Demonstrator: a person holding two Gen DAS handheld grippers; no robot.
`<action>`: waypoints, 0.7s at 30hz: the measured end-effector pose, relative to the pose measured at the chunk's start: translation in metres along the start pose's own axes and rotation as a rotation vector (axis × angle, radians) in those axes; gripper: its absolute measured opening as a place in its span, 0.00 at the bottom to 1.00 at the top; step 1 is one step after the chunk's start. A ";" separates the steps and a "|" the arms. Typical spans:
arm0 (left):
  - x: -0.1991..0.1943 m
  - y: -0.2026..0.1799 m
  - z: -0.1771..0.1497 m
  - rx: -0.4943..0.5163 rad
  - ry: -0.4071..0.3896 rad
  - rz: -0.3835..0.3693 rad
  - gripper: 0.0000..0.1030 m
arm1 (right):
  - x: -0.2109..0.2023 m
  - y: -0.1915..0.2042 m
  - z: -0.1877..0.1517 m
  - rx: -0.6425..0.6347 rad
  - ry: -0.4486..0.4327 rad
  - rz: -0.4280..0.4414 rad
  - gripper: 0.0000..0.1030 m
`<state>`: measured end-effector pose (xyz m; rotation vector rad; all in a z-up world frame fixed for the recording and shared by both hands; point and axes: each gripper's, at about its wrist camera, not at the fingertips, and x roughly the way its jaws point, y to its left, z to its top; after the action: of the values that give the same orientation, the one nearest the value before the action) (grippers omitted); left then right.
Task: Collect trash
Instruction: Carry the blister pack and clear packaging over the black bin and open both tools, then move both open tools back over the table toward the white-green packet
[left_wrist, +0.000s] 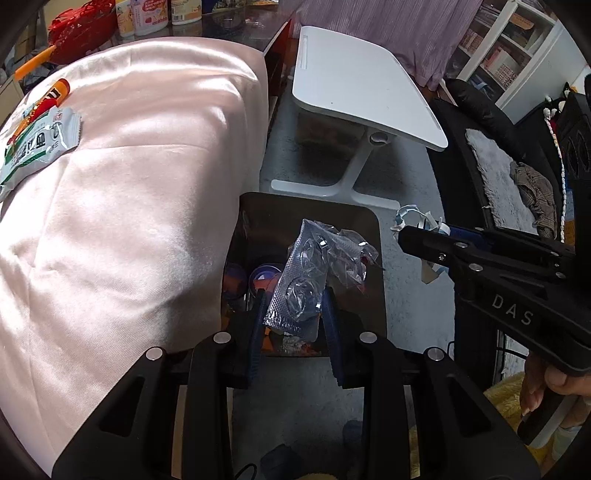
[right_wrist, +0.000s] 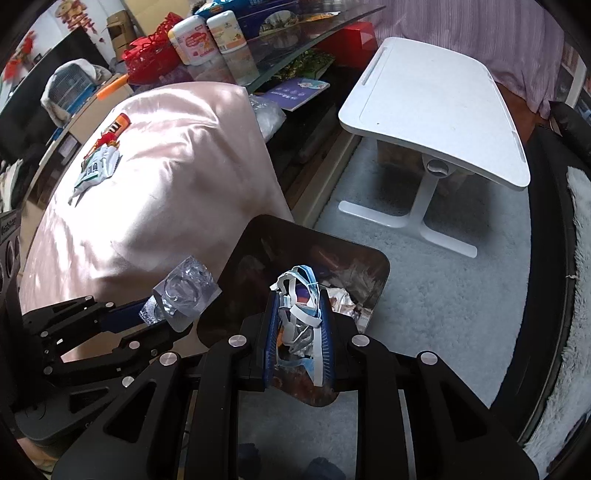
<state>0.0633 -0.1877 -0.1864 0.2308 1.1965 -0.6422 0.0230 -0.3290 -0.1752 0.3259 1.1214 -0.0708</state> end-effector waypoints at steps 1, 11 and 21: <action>0.003 0.000 0.001 0.001 0.006 -0.001 0.27 | 0.003 -0.001 0.001 0.005 0.006 -0.004 0.23; 0.008 -0.003 0.006 -0.003 0.019 -0.029 0.31 | 0.009 -0.009 0.005 0.032 0.009 -0.022 0.31; -0.025 -0.007 0.002 0.009 -0.038 0.005 0.50 | -0.008 -0.005 0.007 0.041 -0.036 0.002 0.58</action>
<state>0.0555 -0.1854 -0.1620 0.2280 1.1570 -0.6455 0.0246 -0.3364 -0.1665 0.3607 1.0850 -0.0974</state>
